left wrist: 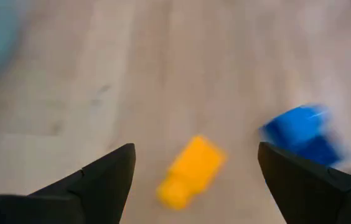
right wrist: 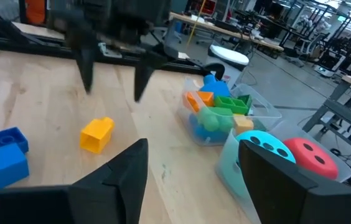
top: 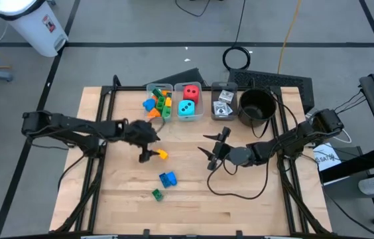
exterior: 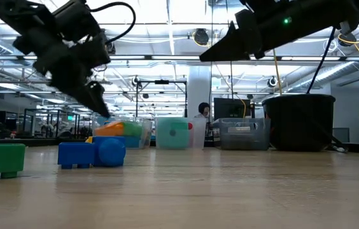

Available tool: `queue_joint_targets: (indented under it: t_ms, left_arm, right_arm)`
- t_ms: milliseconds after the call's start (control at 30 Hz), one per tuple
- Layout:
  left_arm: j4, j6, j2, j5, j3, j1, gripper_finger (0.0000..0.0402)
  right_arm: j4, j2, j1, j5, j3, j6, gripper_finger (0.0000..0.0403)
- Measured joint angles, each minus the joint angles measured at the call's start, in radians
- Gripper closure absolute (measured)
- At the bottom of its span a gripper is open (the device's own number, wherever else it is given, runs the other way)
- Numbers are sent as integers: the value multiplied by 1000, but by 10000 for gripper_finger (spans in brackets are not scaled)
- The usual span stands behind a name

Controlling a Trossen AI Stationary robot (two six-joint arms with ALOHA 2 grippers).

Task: Pick & Place Toys
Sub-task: Put the yellow game piece into the left transparent bin

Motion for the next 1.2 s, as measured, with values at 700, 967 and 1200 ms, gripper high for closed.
queue_joint_targets:
  t_ms: [700, 967, 1200]
  left_arm:
    - [234, 87, 326, -300, -20, -175, 135]
    - [304, 7, 332, -301, -20, -175, 263]
    - [377, -51, 333, -300, 35, -177, 265]
  right_arm:
    - [15, 0, 8, 0, 0, -3, 191]
    - [14, 0, 7, -2, 0, 25, 190]
    - [18, 33, -32, -185, 1, 85, 190]
